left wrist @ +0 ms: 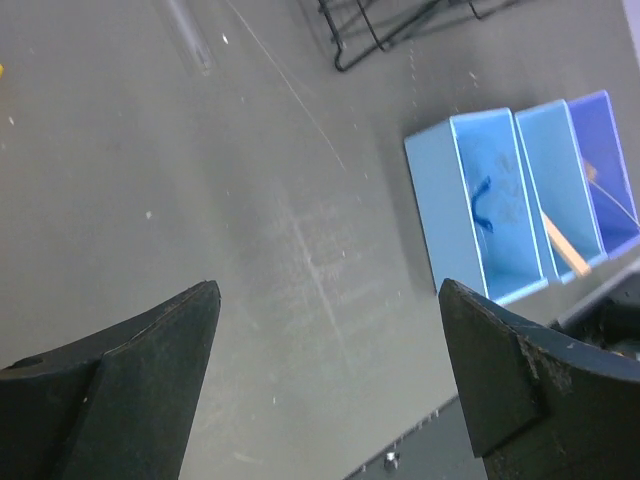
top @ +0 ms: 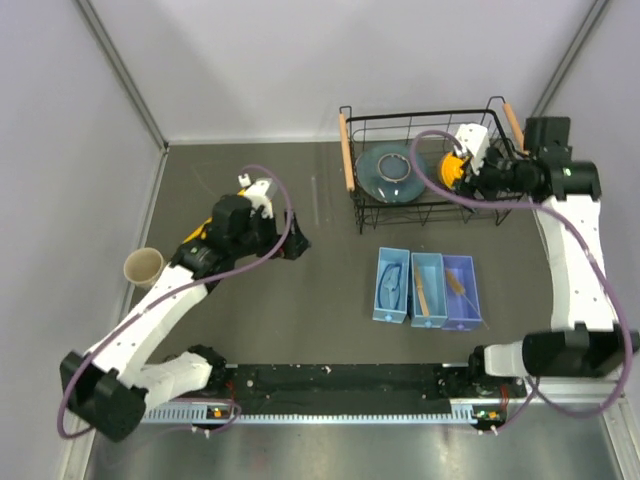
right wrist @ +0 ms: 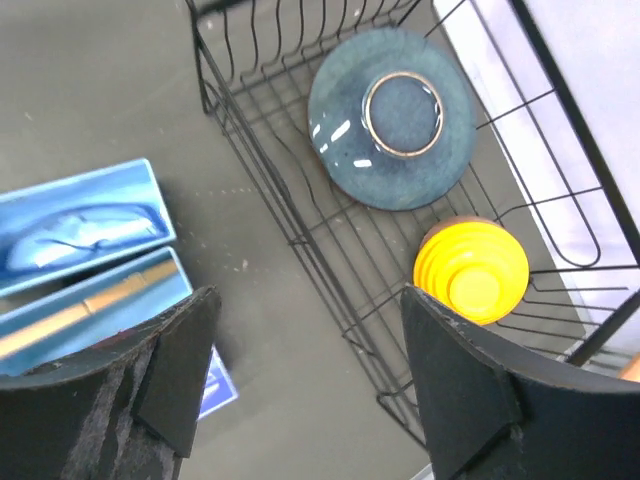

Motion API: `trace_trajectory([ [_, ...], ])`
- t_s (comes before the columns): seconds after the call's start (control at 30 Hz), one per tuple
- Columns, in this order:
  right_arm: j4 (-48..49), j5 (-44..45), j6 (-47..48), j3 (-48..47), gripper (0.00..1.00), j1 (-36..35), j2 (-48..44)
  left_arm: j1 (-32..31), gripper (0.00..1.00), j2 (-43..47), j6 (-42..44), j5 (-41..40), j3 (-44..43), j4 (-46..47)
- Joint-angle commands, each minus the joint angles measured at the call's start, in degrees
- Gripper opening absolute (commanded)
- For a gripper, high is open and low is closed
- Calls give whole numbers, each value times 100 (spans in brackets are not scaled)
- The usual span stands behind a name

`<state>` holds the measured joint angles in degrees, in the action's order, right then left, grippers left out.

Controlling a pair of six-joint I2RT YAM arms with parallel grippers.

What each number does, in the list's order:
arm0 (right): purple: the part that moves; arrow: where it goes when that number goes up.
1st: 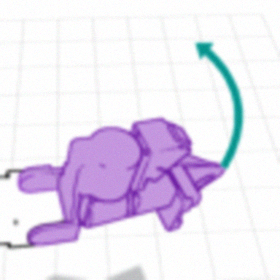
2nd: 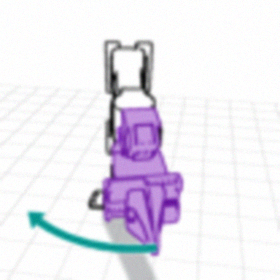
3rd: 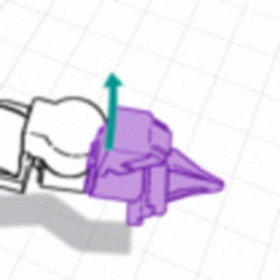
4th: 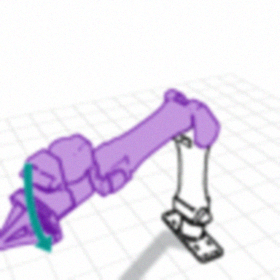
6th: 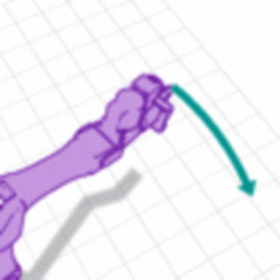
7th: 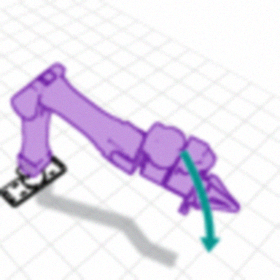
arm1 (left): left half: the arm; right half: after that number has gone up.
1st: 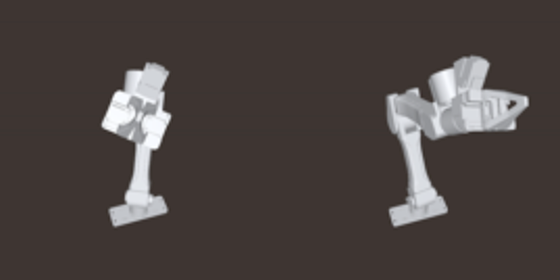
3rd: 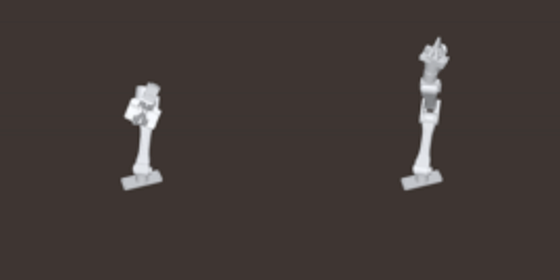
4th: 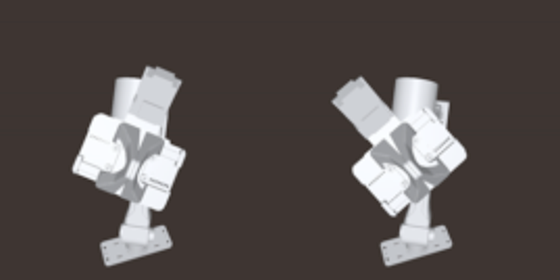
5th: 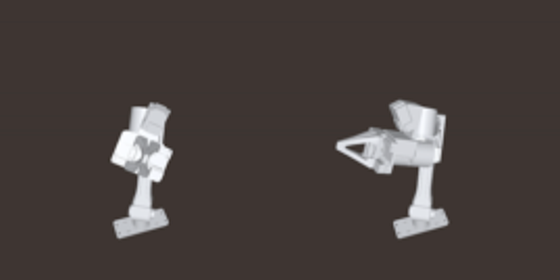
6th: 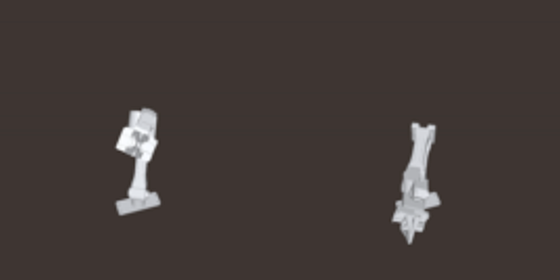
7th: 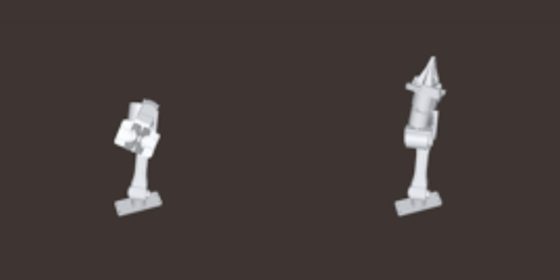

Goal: Organize the chemistry lab equipment

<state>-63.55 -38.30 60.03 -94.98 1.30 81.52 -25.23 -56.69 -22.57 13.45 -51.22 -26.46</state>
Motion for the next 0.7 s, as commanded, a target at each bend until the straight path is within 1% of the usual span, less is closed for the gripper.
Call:
trace_trajectory([
  [0.0,1149,-651,-1676,724,86,-7,-1188,-455,97,-1139,-405,-1291,-896,247],
  [0.03,1569,-661,-2523,1336,99,-7,-1608,-482,98,-1352,-432,-1545,-1020,246],
  [0.07,2313,-713,-2992,1690,99,-7,-1821,-500,98,-1771,-450,-1774,-1300,238],
  [0.1,2651,-792,-3441,2328,99,-7,-1980,-517,98,-1993,-476,-1889,-1451,238],
  [0.13,2829,-967,-3767,2570,99,-7,-2095,-518,98,-2239,-503,-2003,-1635,194],
  [0.17,2909,-1577,-3753,2764,99,-7,-2218,-518,98,-2764,-494,-2135,-2054,159],
  [0.23,3136,-1977,-3988,3343,99,-7,-2289,-518,98,-3337,-538,-2285,-2609,-218],
  [0.27,3390,-2162,-4121,3572,99,-7,-2420,-518,98,-3923,-573,-2312,-3195,-402],
  [0.3,3837,-2198,-4209,4027,99,-7,-2525,-509,98,-4216,-582,-2382,-3497,-561],
  [0.33,4024,-2225,-4262,4214,99,-7,-2622,-509,98,-4506,-556,-2391,-3804,-875],
  [0.37,4052,-2182,-4237,4329,99,-7,-2684,-518,98,-5022,-504,-2409,-4321,-992],
  [0.43,4061,-2181,-4158,4566,99,2,-2694,-509,96,-5483,-433,-2470,-4763,-1246],
  [0.47,4070,-2173,-4123,4654,99,2,-2702,-500,94,-5850,-415,-2540,-5140,-1343],
  [0.5,4096,-2173,-4087,4786,99,-7,-2737,-483,93,-6010,-415,-2575,-5291,-1423],
  [0.53,4096,-2173,-4026,4822,99,2,-2746,-465,87,-6151,-406,-2637,-5423,-1476],
  [0.67,4114,-2295,-4017,4875,99,2,-2702,-360,74,-6635,-450,-2567,-5723,-1520],
])
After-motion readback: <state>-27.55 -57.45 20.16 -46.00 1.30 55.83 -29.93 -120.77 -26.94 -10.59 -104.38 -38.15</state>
